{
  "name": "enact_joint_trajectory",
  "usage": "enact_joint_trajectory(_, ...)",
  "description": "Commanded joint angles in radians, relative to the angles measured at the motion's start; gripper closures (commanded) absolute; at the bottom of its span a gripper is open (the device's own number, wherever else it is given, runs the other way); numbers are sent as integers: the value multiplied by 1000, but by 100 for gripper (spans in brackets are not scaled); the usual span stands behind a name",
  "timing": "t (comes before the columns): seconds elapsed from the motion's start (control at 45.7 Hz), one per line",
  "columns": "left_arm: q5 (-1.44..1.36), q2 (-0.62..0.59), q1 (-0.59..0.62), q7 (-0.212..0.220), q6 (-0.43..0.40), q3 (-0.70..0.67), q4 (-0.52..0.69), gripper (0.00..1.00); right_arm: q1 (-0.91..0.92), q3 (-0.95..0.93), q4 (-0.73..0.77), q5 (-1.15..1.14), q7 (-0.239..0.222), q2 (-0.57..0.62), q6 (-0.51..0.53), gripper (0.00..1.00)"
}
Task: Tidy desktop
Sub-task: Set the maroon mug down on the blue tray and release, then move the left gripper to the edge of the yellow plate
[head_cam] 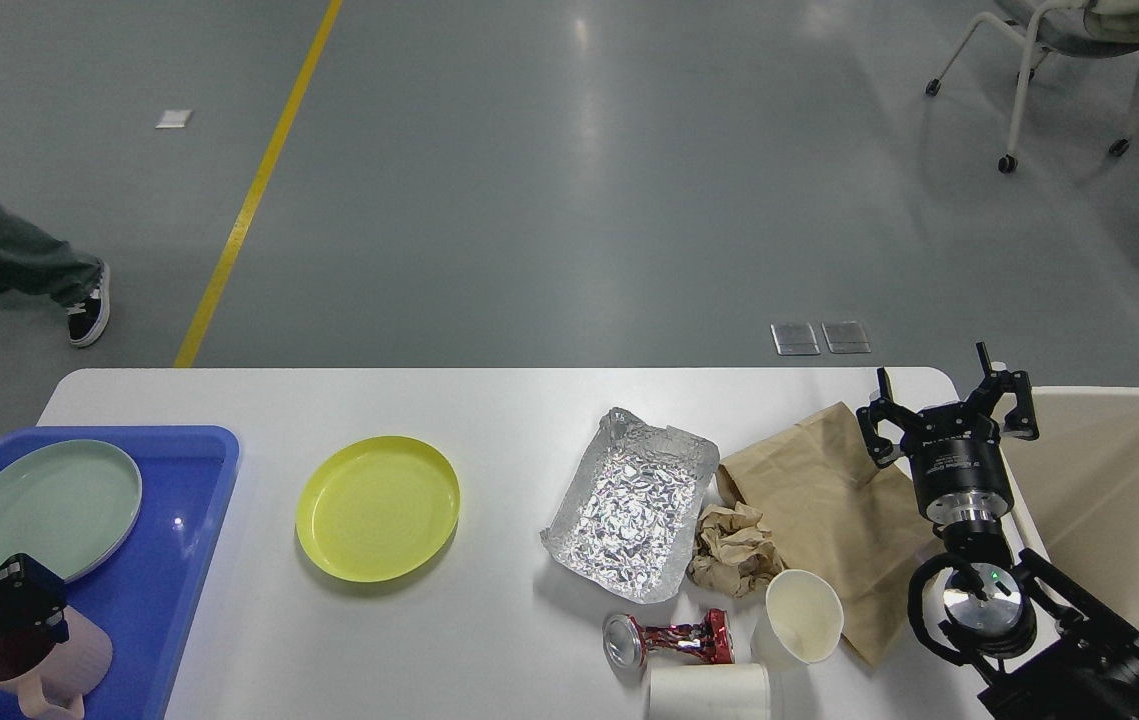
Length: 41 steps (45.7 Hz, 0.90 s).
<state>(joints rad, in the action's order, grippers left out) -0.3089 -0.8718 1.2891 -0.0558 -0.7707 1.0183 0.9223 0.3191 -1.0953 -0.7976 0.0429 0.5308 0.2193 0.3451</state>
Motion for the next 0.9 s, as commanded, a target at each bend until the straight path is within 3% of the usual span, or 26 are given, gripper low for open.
enact_joint_trajectory(0.0,4,-1,119,1,-111,115,4,4,0,0,0,0,0,0,0,0)
enact_joint_trajectory(0.131,7,8,257,-6,-183,249,10,4,0,0,0,0,0,-1,0,0)
enact_joint_trajectory(0.263,10,51,442,-1,-189,365,23,4,0,0,0,0,0,-1,0,0)
enact_joint_trajectory(0.416,13,213,643,5,-189,454,35,4,0,0,0,0,0,0,0,0)
enact_joint_trajectory(0.525,120,336,815,8,-189,522,115,4,0,0,0,0,0,0,0,0)
enact_joint_trajectory(0.766,419,612,1156,143,-189,596,289,4,0,0,1,0,0,-1,0,0)
enact_joint_trajectory(0.875,522,689,1305,177,-189,589,412,4,0,0,1,0,0,-1,0,0)
